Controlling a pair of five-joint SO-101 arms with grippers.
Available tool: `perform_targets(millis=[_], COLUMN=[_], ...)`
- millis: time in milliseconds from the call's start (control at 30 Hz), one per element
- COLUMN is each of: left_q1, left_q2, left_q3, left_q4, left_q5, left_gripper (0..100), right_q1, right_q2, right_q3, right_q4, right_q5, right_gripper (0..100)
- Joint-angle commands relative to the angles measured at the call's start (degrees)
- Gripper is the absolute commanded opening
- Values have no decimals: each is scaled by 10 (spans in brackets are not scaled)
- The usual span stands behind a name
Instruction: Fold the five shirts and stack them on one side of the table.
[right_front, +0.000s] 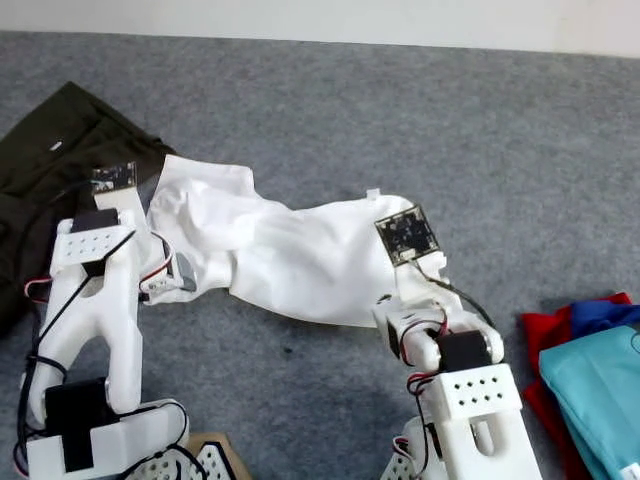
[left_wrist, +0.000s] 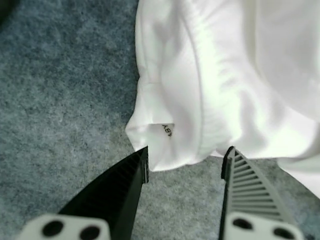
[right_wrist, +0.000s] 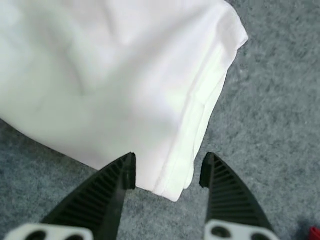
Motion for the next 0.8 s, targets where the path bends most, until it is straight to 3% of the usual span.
perform_targets(millis=[0, 367, 600, 767], left_q1=[-8, 5, 1, 0], left_q2=[1, 66, 189, 214], left_q3=[27, 24, -83, -109], left_q4=[-64, -112, -53, -30], left_q5=[6, 4, 3, 3], left_gripper=[203, 181, 5, 7], right_q1=[7, 7, 8, 26], right_q2=[-8, -8, -6, -8], right_q3=[7, 12, 22, 32], right_q4=[-27, -30, -29, -27], right_q5=[7, 3, 3, -1], right_gripper=[217, 217, 214, 216])
